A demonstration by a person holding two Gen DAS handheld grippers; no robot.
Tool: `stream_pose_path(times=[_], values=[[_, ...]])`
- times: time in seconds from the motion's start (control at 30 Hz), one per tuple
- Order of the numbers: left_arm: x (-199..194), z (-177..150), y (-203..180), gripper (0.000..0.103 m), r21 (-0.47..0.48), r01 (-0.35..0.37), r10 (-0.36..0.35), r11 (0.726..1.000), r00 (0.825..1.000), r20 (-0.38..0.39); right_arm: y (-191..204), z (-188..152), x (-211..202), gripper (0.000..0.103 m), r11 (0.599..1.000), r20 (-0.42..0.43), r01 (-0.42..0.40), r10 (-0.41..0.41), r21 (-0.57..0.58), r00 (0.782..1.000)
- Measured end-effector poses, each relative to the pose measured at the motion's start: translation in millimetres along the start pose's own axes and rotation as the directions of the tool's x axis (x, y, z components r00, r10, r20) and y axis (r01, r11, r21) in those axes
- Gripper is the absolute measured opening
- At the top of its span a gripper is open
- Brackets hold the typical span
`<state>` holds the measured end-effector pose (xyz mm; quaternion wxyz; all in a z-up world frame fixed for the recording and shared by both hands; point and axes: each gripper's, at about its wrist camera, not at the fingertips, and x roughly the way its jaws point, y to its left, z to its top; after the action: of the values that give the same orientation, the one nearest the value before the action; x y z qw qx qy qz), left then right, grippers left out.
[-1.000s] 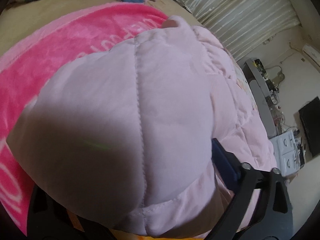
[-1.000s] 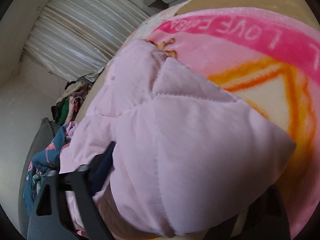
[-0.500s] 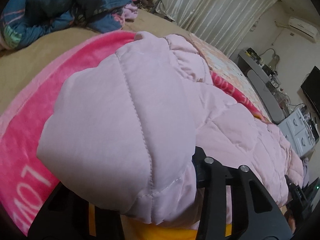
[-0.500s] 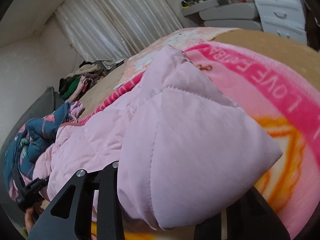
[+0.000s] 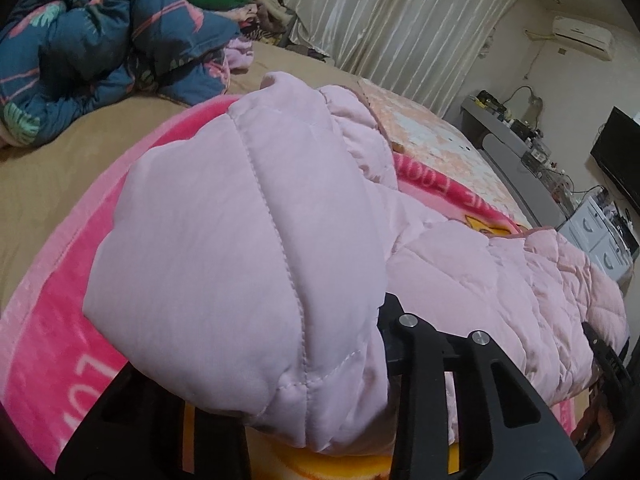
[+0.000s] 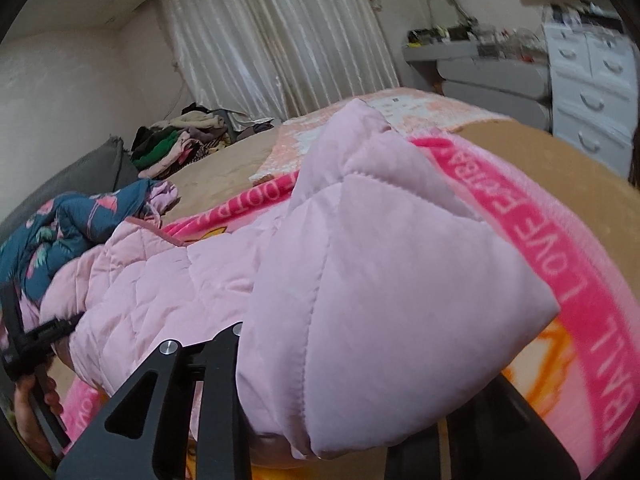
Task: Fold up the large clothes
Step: 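Lift the jacket edge with both tools and fold it over the rest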
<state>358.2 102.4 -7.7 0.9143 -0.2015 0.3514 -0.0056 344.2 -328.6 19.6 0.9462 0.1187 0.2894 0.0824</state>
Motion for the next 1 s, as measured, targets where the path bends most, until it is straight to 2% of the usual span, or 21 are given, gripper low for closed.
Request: stream_pose_path(times=[0.17, 0.33, 0.67, 1.0], values=[[-18.8, 2.1, -0.8, 0.026, 0.02, 0.01, -0.01, 1.0, 1.0, 0.016, 22.5, 4.7, -22.8, 0.025, 0.993, 0.036, -0.005, 0.009, -0.121, 0.999], [-44.6, -5.5, 5.0, 0.026, 0.045, 0.013, -0.014, 0.999, 0.999, 0.034, 40.5, -4.3, -54.6, 0.025, 0.973, 0.063, -0.024, 0.04, -0.229, 0.997], [-91.7, -47.9, 10.1, 0.026, 0.094, 0.012, -0.015, 0.996, 0.999, 0.028, 31.6, -35.8, -107.2, 0.025, 0.968, 0.053, -0.041, 0.056, -0.249, 0.997], [-122.7, -87.8, 16.3, 0.027, 0.131, -0.003, 0.0, 0.991, 1.0, 0.022, 20.3, -67.8, -150.9, 0.025, 0.971, 0.037, -0.044, 0.054, -0.233, 0.998]])
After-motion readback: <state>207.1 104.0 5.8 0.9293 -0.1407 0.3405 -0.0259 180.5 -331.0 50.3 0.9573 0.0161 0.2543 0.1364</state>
